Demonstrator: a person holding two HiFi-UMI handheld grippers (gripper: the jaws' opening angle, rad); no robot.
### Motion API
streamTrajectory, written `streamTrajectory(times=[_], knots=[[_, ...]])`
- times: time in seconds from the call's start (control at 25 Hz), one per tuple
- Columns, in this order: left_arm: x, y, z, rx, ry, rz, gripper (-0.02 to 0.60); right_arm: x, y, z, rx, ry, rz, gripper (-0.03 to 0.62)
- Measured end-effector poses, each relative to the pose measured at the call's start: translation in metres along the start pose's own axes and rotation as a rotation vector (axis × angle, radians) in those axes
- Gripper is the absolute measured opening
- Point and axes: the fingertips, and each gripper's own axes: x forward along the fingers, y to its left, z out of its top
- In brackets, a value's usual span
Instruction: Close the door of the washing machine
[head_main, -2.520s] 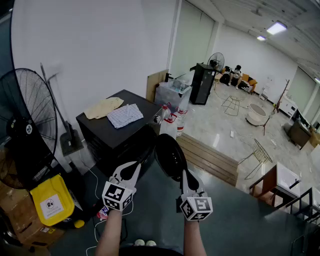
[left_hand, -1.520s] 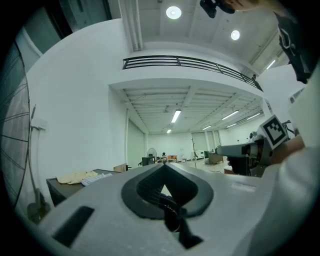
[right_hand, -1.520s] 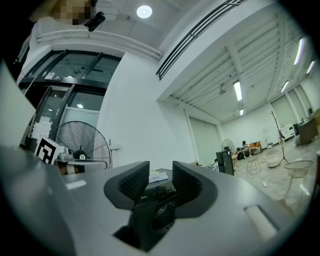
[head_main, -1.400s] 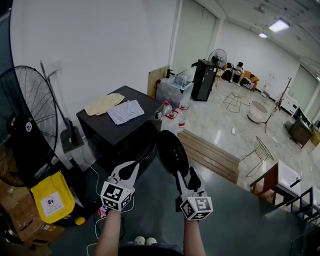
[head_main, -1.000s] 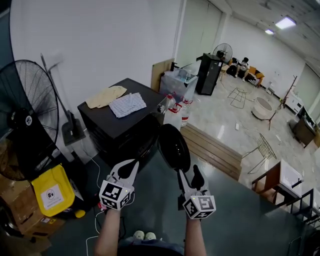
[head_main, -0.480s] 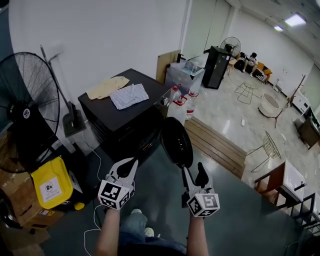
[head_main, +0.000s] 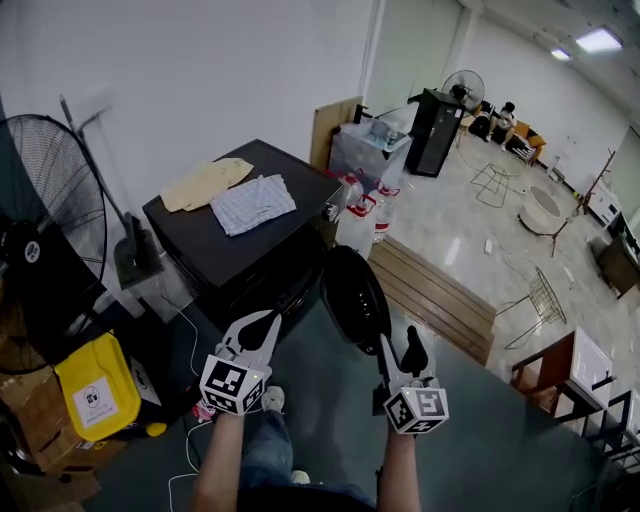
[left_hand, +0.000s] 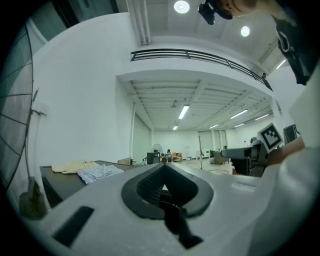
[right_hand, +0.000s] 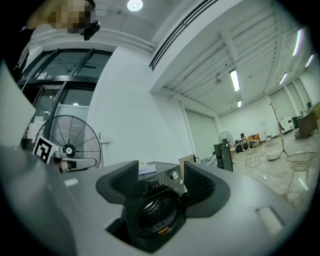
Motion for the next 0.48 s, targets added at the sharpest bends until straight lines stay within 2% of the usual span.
streamTrajectory(times=[0.48], knots=[[0.118,0.065,0.001,-0.013,0.011,-0.107,-0.002,0.108,-0.045,-0.013,0.011,0.03,-0.097,0.276]])
